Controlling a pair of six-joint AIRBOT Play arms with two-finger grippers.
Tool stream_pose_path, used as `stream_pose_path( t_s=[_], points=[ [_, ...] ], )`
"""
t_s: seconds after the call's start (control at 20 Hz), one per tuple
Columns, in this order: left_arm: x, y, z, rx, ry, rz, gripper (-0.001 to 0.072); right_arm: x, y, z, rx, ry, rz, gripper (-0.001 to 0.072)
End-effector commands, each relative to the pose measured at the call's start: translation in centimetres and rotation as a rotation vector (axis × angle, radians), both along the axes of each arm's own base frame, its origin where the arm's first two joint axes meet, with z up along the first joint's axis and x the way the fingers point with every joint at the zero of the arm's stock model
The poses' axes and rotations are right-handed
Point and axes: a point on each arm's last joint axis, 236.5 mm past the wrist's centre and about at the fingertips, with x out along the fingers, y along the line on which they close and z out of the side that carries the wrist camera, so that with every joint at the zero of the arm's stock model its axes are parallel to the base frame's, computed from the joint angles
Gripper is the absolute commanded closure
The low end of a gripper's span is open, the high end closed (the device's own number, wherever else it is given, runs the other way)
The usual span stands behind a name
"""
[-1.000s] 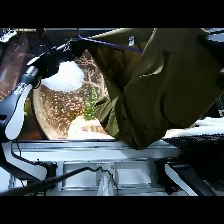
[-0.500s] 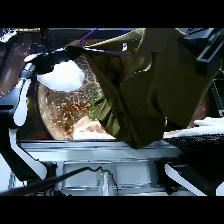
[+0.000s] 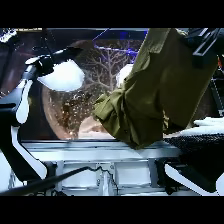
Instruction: Fold the clothes and pants, and hang the long-sleeved shirts on hangers.
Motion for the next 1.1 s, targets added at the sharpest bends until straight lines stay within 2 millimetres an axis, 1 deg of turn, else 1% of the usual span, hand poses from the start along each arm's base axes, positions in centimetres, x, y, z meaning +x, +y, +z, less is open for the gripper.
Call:
stream_pose_path(
  t_s=[0.0,0.05,0.1,0.2,0.3,0.4,0.45,0.5,0.55,0.6,0.65,0.75,0.85,0.95,1.05],
  points=[
    [0.3,0.0,0.6,-0.041,0.020,0.013,0.0696,0.1,-0.3,-0.2,-0.014,-0.001,-0.005,0.0684],
    [-0.3,-0.5,0.1,-0.035,0.055,-0.019,0.0694,0.2,-0.3,-0.1,-0.014,-0.003,-0.006,0.0684],
    [-1.4,-1.4,-0.8,-0.001,0.076,-0.073,0.0687,0.2,-0.3,0.0,-0.012,-0.007,-0.007,0.0684],
    [-4.9,-4.2,-3.4,0.099,0.139,-0.228,0.0470,0.4,-0.3,0.2,-0.007,-0.018,-0.012,0.0684],
    [-7.9,-7.3,-6.6,0.181,0.277,-0.331,0.0462,0.5,-0.3,0.3,-0.001,-0.021,-0.015,0.0684],
    [-10.3,-11.0,-8.0,0.200,0.322,-0.403,0.0460,0.3,-0.1,0.2,0.015,-0.002,-0.021,0.0684],
    [-11.3,-13.2,-8.7,0.211,0.327,-0.429,0.0367,0.2,0.0,0.1,0.020,0.007,-0.020,0.0683],
    [-11.9,-15.2,-9.2,0.213,0.338,-0.441,0.0175,0.1,0.0,0.1,0.027,0.015,-0.024,0.0683],
    [-12.4,-17.3,-9.6,0.207,0.359,-0.442,0.0040,0.1,0.0,0.0,0.042,0.025,-0.037,0.0683],
    [-12.9,-19.0,-9.9,0.196,0.367,-0.442,0.0005,0.1,0.0,0.0,0.052,0.034,-0.045,0.0683],
    [-13.1,-20.7,-9.9,0.169,0.378,-0.438,0.0005,0.1,0.0,0.0,0.060,0.040,-0.052,0.0683],
    [-13.5,-23.0,-9.6,0.081,0.425,-0.438,0.0005,0.1,0.0,0.0,0.082,0.055,-0.070,0.0683],
    [-13.8,-24.1,-9.8,0.023,0.464,-0.445,0.0007,0.1,0.0,0.0,0.095,0.064,-0.081,0.0683],
    [-14.0,-24.4,-10.8,0.016,0.505,-0.448,0.0019,0.1,0.0,0.0,0.106,0.072,-0.090,0.0683],
    [-14.0,-24.4,-11.6,0.017,0.521,-0.449,0.0180,0.1,0.0,0.0,0.106,0.071,-0.090,0.0683]
  ],
)
